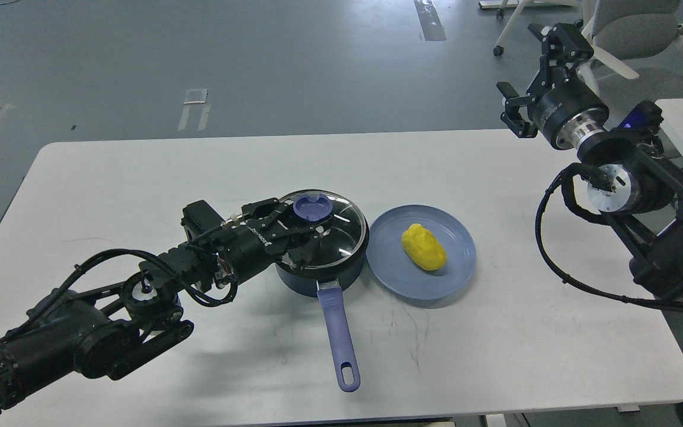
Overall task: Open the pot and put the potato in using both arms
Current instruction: 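Close the left gripper on the lid's blue knob, then lift the lid off the saucepan and set it down beside the pot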
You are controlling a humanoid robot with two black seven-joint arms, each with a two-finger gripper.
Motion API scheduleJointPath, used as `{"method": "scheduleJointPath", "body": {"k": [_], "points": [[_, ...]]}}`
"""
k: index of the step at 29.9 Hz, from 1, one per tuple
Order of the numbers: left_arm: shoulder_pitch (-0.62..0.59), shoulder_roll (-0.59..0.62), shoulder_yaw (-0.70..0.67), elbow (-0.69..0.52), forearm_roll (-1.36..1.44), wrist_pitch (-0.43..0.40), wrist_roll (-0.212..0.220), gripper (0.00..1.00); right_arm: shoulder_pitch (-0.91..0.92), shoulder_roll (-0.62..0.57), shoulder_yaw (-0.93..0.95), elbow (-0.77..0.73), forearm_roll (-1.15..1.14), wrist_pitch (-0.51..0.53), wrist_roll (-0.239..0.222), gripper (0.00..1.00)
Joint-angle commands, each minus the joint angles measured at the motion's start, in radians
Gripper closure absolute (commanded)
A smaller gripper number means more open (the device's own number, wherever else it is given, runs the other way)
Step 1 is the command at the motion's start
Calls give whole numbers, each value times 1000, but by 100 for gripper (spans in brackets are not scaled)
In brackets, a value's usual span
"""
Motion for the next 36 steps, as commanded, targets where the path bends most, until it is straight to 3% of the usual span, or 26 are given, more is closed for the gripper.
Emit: {"method": "scheduleJointPath", "body": {"k": [1,10,16,20,23,32,35,36], "points": [[-18,8,-2,-11,-36,3,-2,71,0,0,0,0,0,1,0,0],[-102,144,-4,-73,-143,57,-5,71,1,-1,0,1,0,3,0,0],[-82,302,13,-39,-149,136,-108,72,1,-4,0,5,0,6,1,0],[3,362,29,33,-163,137,-149,72,0,-8,-2,5,0,6,1,0],[72,378,29,79,-195,137,-187,72,-2,-20,-3,8,1,7,0,0],[134,298,32,214,-301,137,-191,70,-2,-31,-8,9,1,7,0,0],[135,273,32,236,-315,137,-189,54,-2,-31,-8,9,1,7,0,0],[135,260,32,240,-317,137,-188,43,-2,-31,-8,9,1,7,0,0]]}}
